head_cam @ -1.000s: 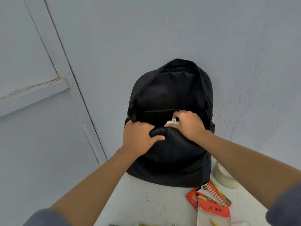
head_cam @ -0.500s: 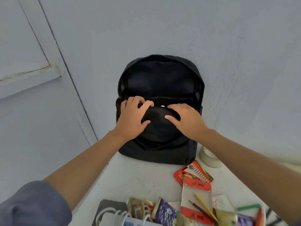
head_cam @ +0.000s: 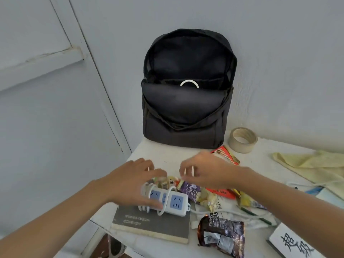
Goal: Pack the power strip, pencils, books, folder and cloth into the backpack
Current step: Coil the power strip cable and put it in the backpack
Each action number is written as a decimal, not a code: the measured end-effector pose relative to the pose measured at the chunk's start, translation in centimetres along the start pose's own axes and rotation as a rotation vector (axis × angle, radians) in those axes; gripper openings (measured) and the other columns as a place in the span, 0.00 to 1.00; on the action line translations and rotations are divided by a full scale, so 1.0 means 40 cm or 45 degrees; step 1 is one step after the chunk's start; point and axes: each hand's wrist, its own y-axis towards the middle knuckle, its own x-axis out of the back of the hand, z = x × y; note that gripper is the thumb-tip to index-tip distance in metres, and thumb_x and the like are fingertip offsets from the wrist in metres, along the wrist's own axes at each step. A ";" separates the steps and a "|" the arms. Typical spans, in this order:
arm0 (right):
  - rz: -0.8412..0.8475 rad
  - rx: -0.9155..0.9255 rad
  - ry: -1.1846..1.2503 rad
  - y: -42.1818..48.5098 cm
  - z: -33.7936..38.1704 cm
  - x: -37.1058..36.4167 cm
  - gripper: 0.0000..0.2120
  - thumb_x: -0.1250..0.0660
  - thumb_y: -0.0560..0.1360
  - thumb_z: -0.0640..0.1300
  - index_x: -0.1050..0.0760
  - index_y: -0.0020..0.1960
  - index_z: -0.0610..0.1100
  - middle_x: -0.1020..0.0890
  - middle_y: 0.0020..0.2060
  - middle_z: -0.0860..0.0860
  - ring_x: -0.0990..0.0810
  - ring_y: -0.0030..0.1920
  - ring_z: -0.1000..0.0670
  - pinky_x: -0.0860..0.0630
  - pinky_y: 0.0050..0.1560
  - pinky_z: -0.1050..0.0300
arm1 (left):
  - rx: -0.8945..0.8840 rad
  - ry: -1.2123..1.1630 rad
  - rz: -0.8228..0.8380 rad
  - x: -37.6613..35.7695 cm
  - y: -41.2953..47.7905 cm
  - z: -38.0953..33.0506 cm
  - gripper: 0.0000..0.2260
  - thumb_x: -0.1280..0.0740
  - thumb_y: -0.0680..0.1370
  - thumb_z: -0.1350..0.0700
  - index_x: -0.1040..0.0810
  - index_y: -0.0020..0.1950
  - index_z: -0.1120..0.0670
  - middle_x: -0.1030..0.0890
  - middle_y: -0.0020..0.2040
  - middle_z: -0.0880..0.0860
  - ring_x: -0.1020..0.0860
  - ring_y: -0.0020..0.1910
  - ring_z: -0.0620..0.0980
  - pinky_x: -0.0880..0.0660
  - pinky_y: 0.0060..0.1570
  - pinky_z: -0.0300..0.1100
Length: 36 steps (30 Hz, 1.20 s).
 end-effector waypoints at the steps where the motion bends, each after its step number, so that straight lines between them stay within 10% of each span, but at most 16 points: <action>1: 0.077 0.008 0.013 -0.010 0.006 -0.030 0.09 0.34 0.79 0.54 0.22 0.57 0.54 0.16 0.43 0.59 0.23 0.39 0.62 0.24 0.46 0.60 | 0.011 0.013 0.031 -0.026 -0.013 0.000 0.41 0.42 0.66 0.17 0.48 0.75 0.29 0.36 0.69 0.42 0.36 0.64 0.43 0.35 0.65 0.43; 14: 0.117 -0.027 0.143 -0.023 0.019 -0.170 0.28 0.33 0.76 0.62 0.35 0.73 0.55 0.23 0.60 0.52 0.28 0.56 0.53 0.29 0.58 0.54 | -0.034 -0.131 -0.426 -0.200 0.018 -0.008 0.38 0.38 0.71 0.21 0.31 0.74 0.42 0.27 0.54 0.39 0.30 0.49 0.38 0.32 0.52 0.34; 18: 0.035 -0.077 0.223 -0.051 0.013 -0.121 0.25 0.31 0.77 0.59 0.29 0.70 0.52 0.23 0.54 0.51 0.28 0.48 0.55 0.31 0.52 0.58 | -0.095 -0.302 -0.430 -0.137 0.016 -0.040 0.33 0.35 0.71 0.24 0.41 0.72 0.32 0.23 0.59 0.37 0.23 0.50 0.37 0.27 0.49 0.29; 22: -0.194 -0.245 0.829 -0.098 0.013 -0.016 0.20 0.28 0.72 0.61 0.20 0.62 0.58 0.20 0.55 0.57 0.20 0.52 0.55 0.22 0.56 0.52 | -0.173 -0.605 -0.518 -0.016 0.013 -0.083 0.27 0.34 0.73 0.27 0.39 0.70 0.24 0.22 0.60 0.36 0.22 0.56 0.39 0.21 0.54 0.40; 29: -0.300 -0.180 1.613 -0.194 -0.010 0.176 0.28 0.26 0.73 0.58 0.23 0.66 0.42 0.18 0.60 0.39 0.20 0.61 0.37 0.26 0.64 0.38 | -0.387 -1.181 -0.657 0.202 0.078 -0.221 0.21 0.32 0.76 0.37 0.27 0.59 0.51 0.20 0.43 0.49 0.21 0.38 0.49 0.25 0.38 0.41; 33: -0.334 -0.303 1.370 -0.263 -0.026 0.235 0.29 0.26 0.72 0.53 0.29 0.70 0.47 0.16 0.55 0.42 0.16 0.50 0.43 0.19 0.57 0.43 | -0.206 -1.647 -0.717 0.299 0.149 -0.297 0.19 0.34 0.74 0.41 0.35 0.44 0.56 0.27 0.38 0.52 0.25 0.33 0.46 0.26 0.33 0.38; 36: -0.441 -0.441 1.020 -0.300 -0.031 0.245 0.30 0.25 0.68 0.62 0.26 0.67 0.54 0.17 0.51 0.50 0.18 0.49 0.51 0.20 0.52 0.54 | -0.109 -1.783 -0.599 0.345 0.193 -0.347 0.25 0.34 0.71 0.39 0.26 0.53 0.60 0.19 0.42 0.57 0.20 0.36 0.54 0.22 0.35 0.46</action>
